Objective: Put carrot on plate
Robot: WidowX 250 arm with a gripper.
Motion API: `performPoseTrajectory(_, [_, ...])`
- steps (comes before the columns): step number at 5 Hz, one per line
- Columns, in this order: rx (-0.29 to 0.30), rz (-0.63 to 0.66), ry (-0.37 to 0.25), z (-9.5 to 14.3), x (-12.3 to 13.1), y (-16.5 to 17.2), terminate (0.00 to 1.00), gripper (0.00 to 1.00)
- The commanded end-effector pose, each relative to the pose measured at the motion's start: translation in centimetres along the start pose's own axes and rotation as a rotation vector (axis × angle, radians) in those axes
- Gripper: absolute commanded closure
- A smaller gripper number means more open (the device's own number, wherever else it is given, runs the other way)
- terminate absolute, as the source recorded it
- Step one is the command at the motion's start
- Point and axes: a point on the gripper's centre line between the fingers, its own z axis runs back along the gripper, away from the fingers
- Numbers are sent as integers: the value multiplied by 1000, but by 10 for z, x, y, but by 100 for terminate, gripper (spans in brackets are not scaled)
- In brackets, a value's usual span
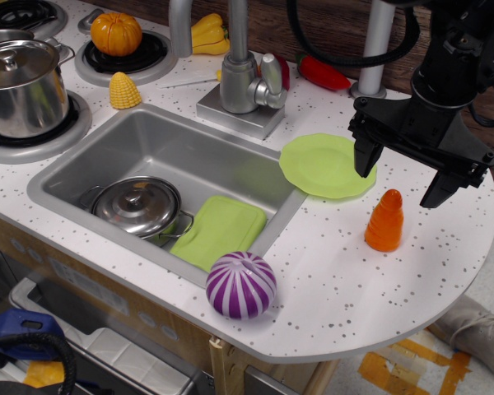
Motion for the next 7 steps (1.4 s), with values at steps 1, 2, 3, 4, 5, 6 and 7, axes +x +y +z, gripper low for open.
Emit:
performPoseTrajectory(1, [0,0,0,0,0,0,0,0])
performPoseTrajectory(2, [-45,8,-12,-10,3,2,0,0])
performPoseTrajectory(3, [-100,29,-29,-21,1,3,0,0])
performPoseTrajectory(4, [-90,45,-48,-27,2,2,0,100])
performPoseTrajectory(5, [-92,49,-44,-24,5,2,0,100])
performPoseTrajectory(6, [-71,34,-18,-9,10,3,0,100])
performPoseTrajectory(7, [-23,-26,-11,3,21,19,0,100])
